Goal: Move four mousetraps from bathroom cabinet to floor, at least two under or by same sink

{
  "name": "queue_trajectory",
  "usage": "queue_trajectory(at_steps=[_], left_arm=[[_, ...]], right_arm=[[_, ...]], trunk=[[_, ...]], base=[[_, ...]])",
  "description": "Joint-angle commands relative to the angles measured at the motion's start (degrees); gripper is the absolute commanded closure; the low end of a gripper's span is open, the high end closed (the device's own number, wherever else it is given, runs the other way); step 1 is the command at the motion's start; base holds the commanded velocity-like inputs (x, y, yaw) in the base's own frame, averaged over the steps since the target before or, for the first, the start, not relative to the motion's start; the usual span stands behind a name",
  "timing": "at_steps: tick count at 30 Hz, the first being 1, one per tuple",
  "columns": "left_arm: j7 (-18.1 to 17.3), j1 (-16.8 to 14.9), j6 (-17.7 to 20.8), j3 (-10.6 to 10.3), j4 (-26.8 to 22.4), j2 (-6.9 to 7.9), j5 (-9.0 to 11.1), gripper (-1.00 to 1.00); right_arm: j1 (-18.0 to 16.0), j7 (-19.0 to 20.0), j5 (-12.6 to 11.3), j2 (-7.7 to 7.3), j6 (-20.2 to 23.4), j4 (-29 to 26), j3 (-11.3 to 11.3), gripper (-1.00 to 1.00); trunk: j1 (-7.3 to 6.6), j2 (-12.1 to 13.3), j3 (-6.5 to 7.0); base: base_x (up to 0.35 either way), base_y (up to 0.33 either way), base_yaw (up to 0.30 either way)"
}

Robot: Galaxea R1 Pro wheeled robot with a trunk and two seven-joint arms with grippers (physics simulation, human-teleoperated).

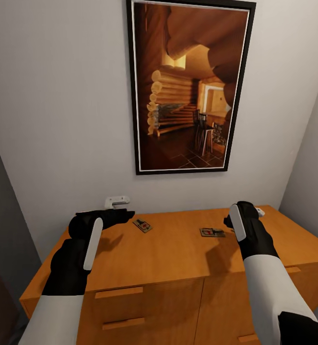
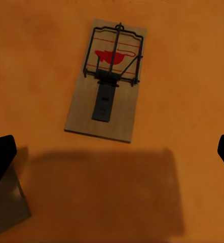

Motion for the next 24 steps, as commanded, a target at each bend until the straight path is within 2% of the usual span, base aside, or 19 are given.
queue_trajectory(at_steps=[1,14,24], left_arm=[[0.1,0.0,0.3,0.0,0.0,-0.02,0.3,-1.00],[0.0,0.0,0.3,0.0,0.0,-0.03,0.3,-1.00],[0.1,0.0,0.3,0.0,0.0,-0.03,0.3,-1.00]], right_arm=[[-0.1,-0.6,-0.6,0.02,0.1,-0.1,-0.1,-1.00],[-0.4,-0.6,-0.7,0.05,0.1,-0.1,-0.1,-1.00],[-0.5,-0.6,-0.7,0.12,0.1,0.0,-0.1,-1.00]], trunk=[[0.00,0.0,-0.07],[0.00,0.0,-0.07],[0.00,0.0,-0.07]], base=[[0.000,0.000,0.000],[0.006,0.000,0.000],[0.139,0.000,0.000]])
